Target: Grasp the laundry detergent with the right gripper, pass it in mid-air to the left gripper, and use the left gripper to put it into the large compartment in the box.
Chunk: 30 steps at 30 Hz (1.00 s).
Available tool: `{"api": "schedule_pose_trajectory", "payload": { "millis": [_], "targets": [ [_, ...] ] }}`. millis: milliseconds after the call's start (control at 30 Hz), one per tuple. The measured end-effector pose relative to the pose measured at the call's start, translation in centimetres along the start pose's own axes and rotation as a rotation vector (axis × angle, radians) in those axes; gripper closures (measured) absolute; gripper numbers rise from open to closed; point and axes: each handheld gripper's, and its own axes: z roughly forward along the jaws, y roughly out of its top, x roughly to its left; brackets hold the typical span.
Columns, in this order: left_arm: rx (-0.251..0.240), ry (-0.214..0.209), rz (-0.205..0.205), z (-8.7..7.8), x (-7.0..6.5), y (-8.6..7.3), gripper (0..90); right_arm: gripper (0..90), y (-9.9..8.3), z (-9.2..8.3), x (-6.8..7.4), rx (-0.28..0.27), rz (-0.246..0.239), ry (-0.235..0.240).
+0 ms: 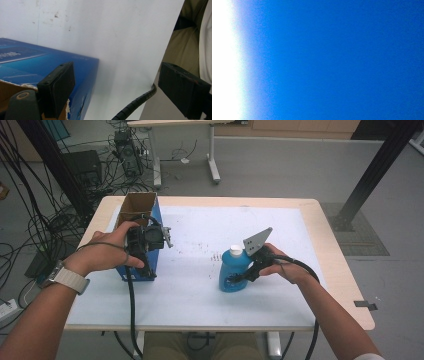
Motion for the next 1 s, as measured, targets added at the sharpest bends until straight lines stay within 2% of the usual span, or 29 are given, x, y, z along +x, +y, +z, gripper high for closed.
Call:
{"api": "schedule_pose_trajectory", "payload": {
  "millis": [1000],
  "targets": [
    [0.004, 0.005, 0.013, -0.13, 0.19, 0.56, 14.2, 42.9, -0.09, -0.01, -0.04, -0.007, 0.007, 0.001]
  ]
}}
